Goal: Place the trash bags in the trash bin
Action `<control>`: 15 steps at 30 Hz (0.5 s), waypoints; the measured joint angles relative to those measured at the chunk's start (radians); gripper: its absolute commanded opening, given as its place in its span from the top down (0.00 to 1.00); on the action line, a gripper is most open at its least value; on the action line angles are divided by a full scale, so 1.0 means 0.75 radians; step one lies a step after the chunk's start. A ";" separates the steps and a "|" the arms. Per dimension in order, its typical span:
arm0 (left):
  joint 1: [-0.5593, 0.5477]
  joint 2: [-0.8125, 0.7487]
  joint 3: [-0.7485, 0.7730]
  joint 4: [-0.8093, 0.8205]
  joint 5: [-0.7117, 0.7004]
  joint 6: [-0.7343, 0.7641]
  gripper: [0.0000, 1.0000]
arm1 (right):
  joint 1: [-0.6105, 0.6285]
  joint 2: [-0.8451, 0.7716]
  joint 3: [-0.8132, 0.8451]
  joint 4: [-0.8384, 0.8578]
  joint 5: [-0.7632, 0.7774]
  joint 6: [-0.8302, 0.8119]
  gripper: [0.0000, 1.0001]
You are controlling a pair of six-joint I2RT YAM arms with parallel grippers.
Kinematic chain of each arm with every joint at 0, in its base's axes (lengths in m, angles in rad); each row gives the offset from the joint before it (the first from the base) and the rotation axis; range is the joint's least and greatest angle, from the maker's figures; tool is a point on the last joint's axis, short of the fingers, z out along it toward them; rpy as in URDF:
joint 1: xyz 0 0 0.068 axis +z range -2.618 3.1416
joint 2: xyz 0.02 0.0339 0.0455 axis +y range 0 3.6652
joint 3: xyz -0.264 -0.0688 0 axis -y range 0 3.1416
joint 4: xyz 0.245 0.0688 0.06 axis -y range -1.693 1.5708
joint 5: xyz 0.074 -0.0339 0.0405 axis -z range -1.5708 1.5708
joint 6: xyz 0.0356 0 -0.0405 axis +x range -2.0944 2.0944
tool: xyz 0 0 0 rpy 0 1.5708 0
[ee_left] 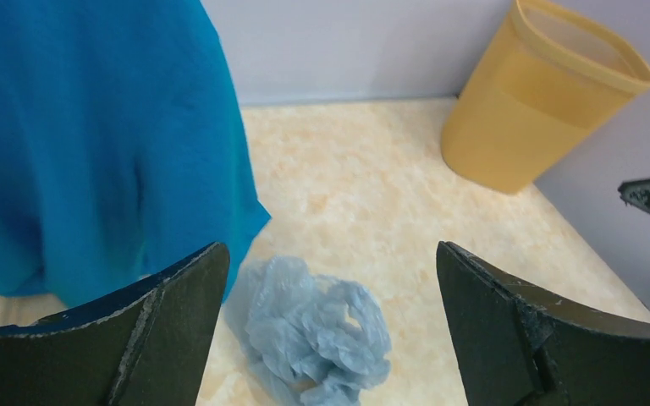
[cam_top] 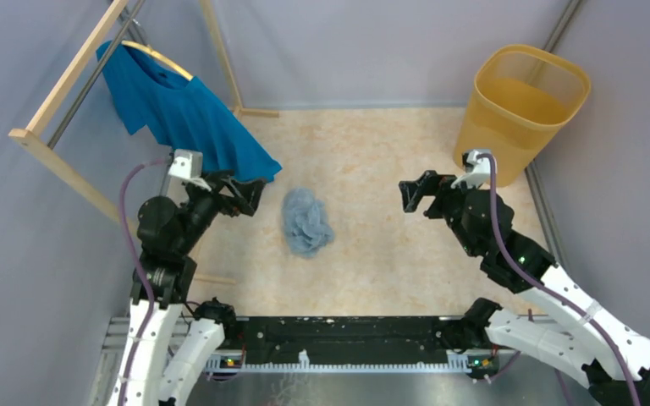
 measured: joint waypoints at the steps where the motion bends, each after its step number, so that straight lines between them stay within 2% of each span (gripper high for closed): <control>1: 0.000 0.033 -0.002 -0.001 0.028 -0.002 0.02 | 0.000 0.011 0.003 -0.010 0.017 0.008 0.01; 6: -0.001 0.261 -0.047 -0.024 0.197 -0.010 0.02 | 0.000 0.083 0.006 -0.048 0.073 0.064 0.01; 10: -0.011 0.416 -0.073 -0.079 0.241 -0.010 0.02 | -0.001 0.128 0.005 -0.061 0.091 0.134 0.01; 15: -0.108 0.499 -0.119 -0.058 0.264 -0.061 0.02 | 0.000 0.204 -0.015 -0.046 -0.027 0.171 0.01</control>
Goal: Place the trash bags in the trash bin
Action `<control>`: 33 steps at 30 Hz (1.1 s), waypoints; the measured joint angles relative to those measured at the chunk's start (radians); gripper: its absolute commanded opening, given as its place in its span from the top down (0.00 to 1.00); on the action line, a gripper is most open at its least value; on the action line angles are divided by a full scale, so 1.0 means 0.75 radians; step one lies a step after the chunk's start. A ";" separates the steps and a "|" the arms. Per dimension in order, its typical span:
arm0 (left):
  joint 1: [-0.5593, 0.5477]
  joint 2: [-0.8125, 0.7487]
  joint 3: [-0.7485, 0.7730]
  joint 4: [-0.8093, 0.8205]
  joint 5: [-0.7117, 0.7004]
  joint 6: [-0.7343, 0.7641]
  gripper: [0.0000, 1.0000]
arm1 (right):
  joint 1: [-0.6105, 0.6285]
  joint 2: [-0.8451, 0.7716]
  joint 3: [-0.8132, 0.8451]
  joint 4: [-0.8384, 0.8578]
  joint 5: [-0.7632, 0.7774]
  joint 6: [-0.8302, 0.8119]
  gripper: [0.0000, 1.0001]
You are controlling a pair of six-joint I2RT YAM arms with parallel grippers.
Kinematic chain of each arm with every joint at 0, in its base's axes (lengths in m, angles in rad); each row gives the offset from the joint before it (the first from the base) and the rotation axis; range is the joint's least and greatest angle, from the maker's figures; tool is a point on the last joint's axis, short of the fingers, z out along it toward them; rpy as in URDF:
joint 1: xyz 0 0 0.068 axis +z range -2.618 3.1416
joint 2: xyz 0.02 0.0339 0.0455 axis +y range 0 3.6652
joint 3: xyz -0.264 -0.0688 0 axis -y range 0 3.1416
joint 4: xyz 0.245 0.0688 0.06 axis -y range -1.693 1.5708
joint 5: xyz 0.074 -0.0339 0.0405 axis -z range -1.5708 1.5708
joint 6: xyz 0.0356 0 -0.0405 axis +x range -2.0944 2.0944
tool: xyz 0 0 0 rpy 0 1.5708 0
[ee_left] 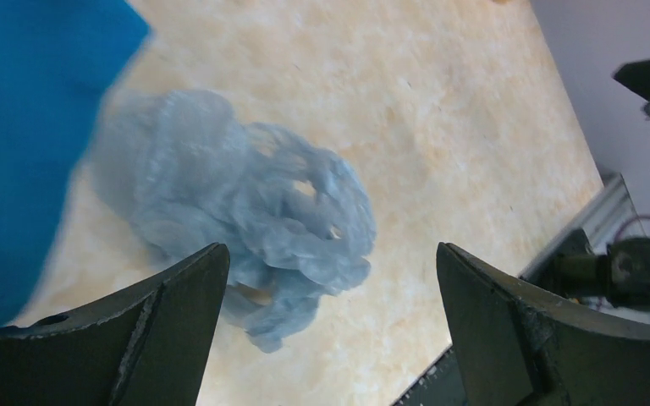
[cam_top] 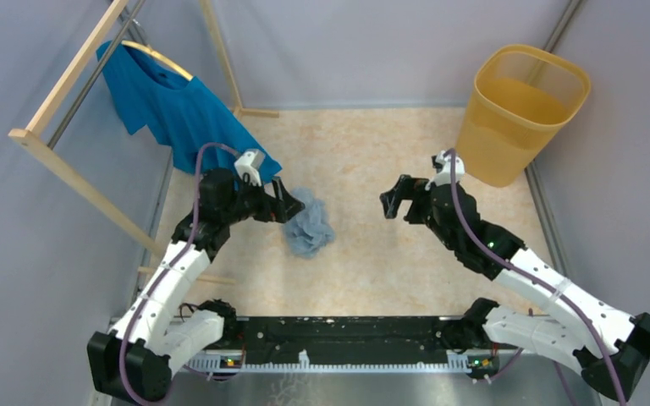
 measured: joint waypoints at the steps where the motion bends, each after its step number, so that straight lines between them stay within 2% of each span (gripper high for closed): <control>1: -0.040 0.014 -0.014 0.014 -0.002 -0.016 0.01 | 0.000 0.002 -0.028 0.021 -0.057 -0.001 0.01; 10: -0.385 0.200 -0.052 0.092 -0.117 -0.096 0.02 | 0.000 -0.088 -0.330 0.209 -0.574 -0.015 0.01; 14: -0.477 0.289 -0.051 0.098 -0.255 -0.093 0.13 | 0.000 -0.069 -0.356 0.273 -0.730 -0.014 0.01; 17: -0.512 0.347 -0.037 0.071 -0.367 -0.085 0.20 | 0.000 -0.046 -0.371 0.327 -0.772 -0.003 0.01; 20: -0.540 0.404 0.013 0.010 -0.507 -0.074 0.33 | 0.000 -0.016 -0.408 0.393 -0.777 0.030 0.01; 25: -0.554 0.447 0.078 -0.029 -0.653 -0.062 0.63 | 0.000 0.101 -0.453 0.519 -0.845 0.098 0.01; 30: -0.554 0.437 0.085 -0.045 -0.683 -0.064 0.92 | 0.000 0.154 -0.455 0.562 -0.894 0.123 0.01; 33: -0.554 0.397 0.078 -0.042 -0.660 -0.073 1.00 | 0.000 0.154 -0.455 0.556 -0.891 0.122 0.01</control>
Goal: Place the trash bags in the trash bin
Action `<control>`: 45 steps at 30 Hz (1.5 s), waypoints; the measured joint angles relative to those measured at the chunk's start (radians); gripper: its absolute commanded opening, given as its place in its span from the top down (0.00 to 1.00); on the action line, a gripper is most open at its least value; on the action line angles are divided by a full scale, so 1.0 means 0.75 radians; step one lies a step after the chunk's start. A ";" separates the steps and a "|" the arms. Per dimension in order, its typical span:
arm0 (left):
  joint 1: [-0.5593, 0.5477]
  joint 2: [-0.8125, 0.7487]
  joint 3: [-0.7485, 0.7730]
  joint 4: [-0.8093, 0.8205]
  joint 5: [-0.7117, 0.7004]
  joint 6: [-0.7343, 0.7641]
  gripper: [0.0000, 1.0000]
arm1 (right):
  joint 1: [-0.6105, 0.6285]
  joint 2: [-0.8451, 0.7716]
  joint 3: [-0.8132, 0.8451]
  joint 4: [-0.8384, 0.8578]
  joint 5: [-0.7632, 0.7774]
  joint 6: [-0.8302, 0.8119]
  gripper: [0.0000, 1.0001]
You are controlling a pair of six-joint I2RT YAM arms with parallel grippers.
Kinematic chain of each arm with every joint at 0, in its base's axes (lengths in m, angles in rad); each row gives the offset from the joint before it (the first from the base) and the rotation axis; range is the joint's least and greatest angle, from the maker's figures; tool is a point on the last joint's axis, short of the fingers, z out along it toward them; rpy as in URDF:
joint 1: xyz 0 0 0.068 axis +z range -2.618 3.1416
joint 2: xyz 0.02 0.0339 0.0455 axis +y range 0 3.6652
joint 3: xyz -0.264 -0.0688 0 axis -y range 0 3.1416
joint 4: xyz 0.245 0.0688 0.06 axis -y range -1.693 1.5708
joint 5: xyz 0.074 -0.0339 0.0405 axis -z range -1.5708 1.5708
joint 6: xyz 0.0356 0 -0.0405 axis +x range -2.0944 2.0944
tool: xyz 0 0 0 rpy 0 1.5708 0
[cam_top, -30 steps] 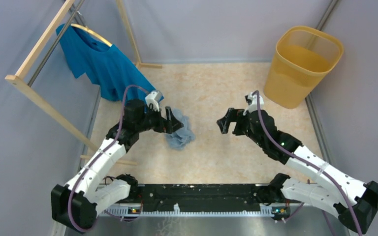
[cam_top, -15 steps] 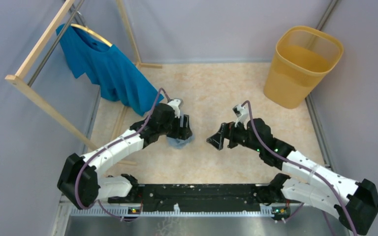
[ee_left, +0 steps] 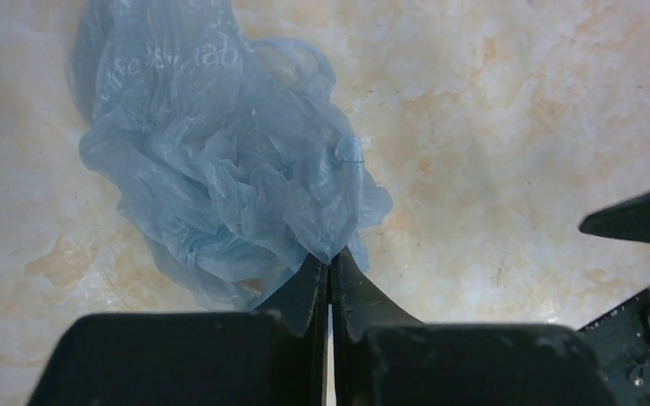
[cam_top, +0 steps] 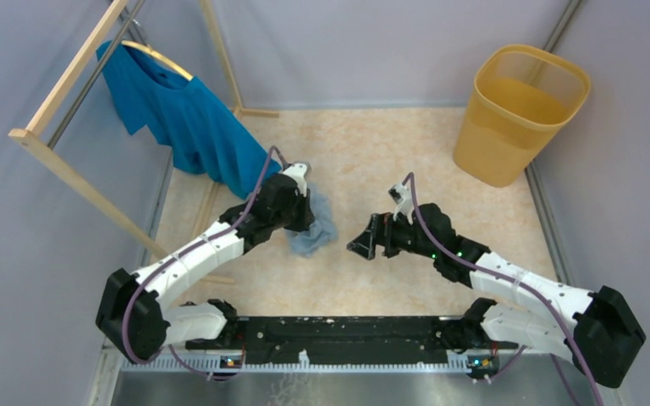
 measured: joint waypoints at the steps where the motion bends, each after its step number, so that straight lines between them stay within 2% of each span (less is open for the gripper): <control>1: 0.000 -0.024 -0.005 0.004 0.020 -0.003 1.00 | 0.000 0.000 0.000 -0.004 0.005 -0.003 0.01; 10: -0.001 -0.210 -0.024 0.124 0.311 -0.033 1.00 | 0.000 0.003 0.008 -0.072 0.045 -0.112 0.10; 17: -0.001 -0.238 -0.046 0.185 0.472 -0.082 1.00 | 0.000 -0.013 0.014 -0.132 0.122 -0.188 0.11; 23: -0.001 -0.238 -0.064 0.246 0.593 -0.130 1.00 | 0.000 -0.048 0.014 -0.060 0.117 -0.197 0.26; 24: -0.001 -0.238 -0.068 0.262 0.616 -0.136 1.00 | 0.000 -0.048 0.014 -0.047 0.117 -0.197 0.31; 25: -0.001 -0.238 -0.072 0.273 0.634 -0.140 1.00 | 0.000 -0.048 0.014 -0.036 0.118 -0.197 0.42; 27: -0.001 -0.238 -0.073 0.284 0.650 -0.143 1.00 | 0.000 -0.048 0.014 -0.021 0.129 -0.202 0.76; 28: -0.001 -0.241 -0.073 0.284 0.647 -0.145 1.00 | 0.000 -0.049 0.014 -0.020 0.139 -0.205 0.88; 31: -0.002 -0.276 -0.077 0.278 0.604 -0.149 1.00 | 0.000 -0.068 0.014 -0.040 0.175 -0.210 0.98; 37: -0.012 -0.488 -0.143 0.291 0.440 -0.162 1.00 | 0.005 -0.243 -0.026 -0.041 0.195 -0.196 1.00; 41: -0.018 -0.557 -0.172 0.296 0.388 -0.167 1.00 | 0.010 -0.322 -0.052 -0.011 0.189 -0.172 0.99; 45: -0.021 -0.561 -0.172 0.274 0.340 -0.165 1.00 | 0.011 -0.322 -0.054 -0.020 0.194 -0.159 0.67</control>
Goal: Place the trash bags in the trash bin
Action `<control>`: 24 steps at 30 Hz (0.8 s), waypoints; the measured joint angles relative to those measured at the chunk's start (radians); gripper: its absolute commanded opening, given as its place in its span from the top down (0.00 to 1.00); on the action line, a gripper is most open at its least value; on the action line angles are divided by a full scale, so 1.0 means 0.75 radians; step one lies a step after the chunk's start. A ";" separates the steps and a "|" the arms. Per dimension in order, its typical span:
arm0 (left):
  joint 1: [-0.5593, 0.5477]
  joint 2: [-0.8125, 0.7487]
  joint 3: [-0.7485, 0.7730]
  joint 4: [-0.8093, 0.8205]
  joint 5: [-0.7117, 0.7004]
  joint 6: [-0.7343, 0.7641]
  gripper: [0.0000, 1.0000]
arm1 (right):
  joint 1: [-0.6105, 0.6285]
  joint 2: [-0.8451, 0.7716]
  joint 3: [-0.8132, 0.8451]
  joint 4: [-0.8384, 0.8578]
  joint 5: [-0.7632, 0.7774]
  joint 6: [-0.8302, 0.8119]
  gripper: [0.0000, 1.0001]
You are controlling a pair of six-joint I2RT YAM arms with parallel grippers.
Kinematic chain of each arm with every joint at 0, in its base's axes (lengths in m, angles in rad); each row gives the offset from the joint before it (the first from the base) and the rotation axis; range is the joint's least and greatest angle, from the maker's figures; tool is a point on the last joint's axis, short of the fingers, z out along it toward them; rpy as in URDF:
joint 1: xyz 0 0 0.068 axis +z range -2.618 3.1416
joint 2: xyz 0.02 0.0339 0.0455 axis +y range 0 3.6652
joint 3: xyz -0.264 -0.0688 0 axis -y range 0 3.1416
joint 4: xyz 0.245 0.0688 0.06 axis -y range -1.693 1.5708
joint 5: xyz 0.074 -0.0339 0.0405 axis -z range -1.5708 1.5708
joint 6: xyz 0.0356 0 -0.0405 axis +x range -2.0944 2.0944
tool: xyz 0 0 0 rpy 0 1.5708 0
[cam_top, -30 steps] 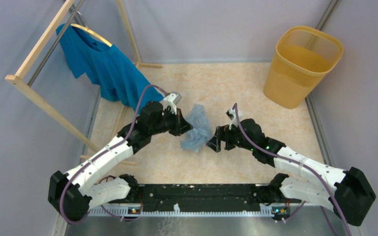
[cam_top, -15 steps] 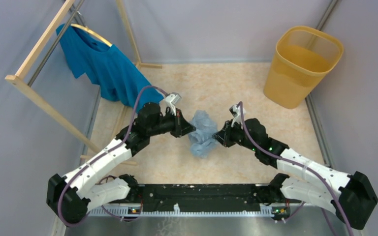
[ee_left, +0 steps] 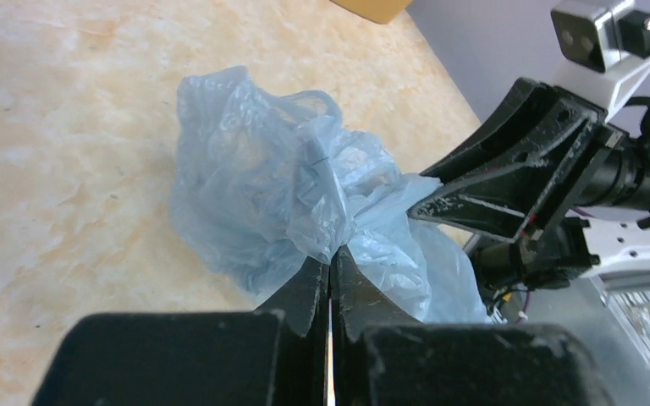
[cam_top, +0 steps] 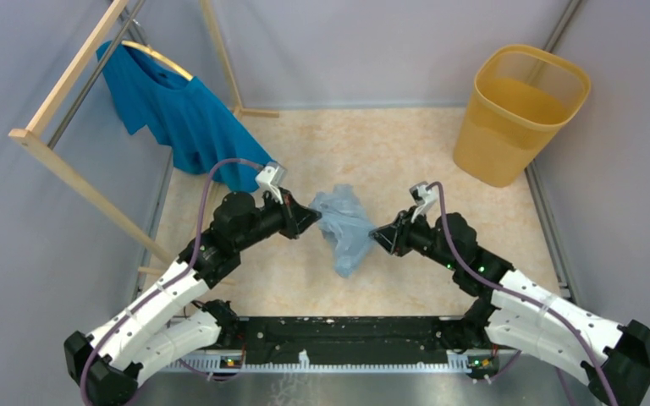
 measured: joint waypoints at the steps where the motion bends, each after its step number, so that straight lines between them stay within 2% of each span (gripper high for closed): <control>1: 0.003 0.000 0.002 -0.007 -0.020 0.001 1.00 | -0.001 0.003 -0.002 -0.012 0.004 -0.005 0.61; 5: 0.012 0.025 0.055 -0.068 -0.105 -0.027 1.00 | -0.003 0.059 -0.002 -0.080 0.009 -0.043 0.41; 11: 0.015 0.127 0.165 -0.148 -0.191 -0.127 1.00 | -0.003 0.098 -0.004 -0.126 0.007 -0.087 0.34; 13: 0.020 0.136 0.166 -0.169 -0.196 -0.166 1.00 | -0.003 0.102 -0.008 -0.092 -0.005 -0.087 0.31; 21: 0.022 0.141 0.167 -0.180 -0.210 -0.300 1.00 | -0.003 0.191 -0.126 0.164 -0.135 -0.021 0.08; 24: 0.022 0.141 0.166 -0.164 -0.188 -0.317 1.00 | -0.003 0.231 -0.121 0.192 -0.142 -0.017 0.06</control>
